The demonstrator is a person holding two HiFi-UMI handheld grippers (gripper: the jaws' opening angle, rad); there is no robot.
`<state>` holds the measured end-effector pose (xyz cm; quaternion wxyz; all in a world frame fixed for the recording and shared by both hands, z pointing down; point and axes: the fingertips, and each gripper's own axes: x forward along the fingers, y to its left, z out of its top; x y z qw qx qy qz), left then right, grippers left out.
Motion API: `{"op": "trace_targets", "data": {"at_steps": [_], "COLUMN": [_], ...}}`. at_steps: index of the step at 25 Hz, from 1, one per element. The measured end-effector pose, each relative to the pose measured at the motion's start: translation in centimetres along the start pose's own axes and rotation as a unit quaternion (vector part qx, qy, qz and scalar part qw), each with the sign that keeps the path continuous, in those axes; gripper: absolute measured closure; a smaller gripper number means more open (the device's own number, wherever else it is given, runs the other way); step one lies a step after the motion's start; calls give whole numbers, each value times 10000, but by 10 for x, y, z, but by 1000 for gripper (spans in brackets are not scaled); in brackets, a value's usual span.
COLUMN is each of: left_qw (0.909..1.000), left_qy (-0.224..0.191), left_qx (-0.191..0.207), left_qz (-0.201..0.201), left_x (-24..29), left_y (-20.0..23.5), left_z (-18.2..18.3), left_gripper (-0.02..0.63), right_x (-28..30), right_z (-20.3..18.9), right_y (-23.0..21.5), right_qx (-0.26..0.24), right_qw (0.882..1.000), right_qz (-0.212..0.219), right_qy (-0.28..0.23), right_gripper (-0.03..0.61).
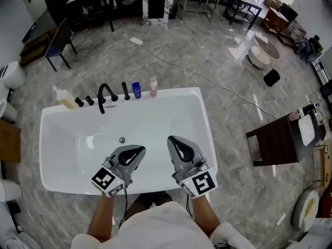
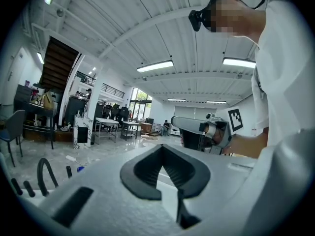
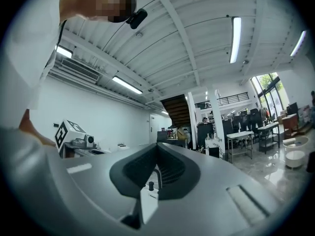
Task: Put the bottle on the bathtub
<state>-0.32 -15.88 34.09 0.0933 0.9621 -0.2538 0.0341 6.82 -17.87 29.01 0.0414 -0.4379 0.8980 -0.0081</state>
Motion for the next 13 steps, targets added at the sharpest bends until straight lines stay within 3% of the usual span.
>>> {"op": "trace_targets", "data": {"at_steps": [13], "left_qw": [9999], "left_qy": [-96], "left_qx": [27], "left_qz": [17], "left_x": [3], "left_y": [-1], "left_z": [2], "left_gripper": [612], "right_x": [6], "right_z": [-10], "right_y": [4], "right_qx": [72], "right_qw": [9998], "right_qz": [95], "right_qy": [168], "right_gripper": [574]}}
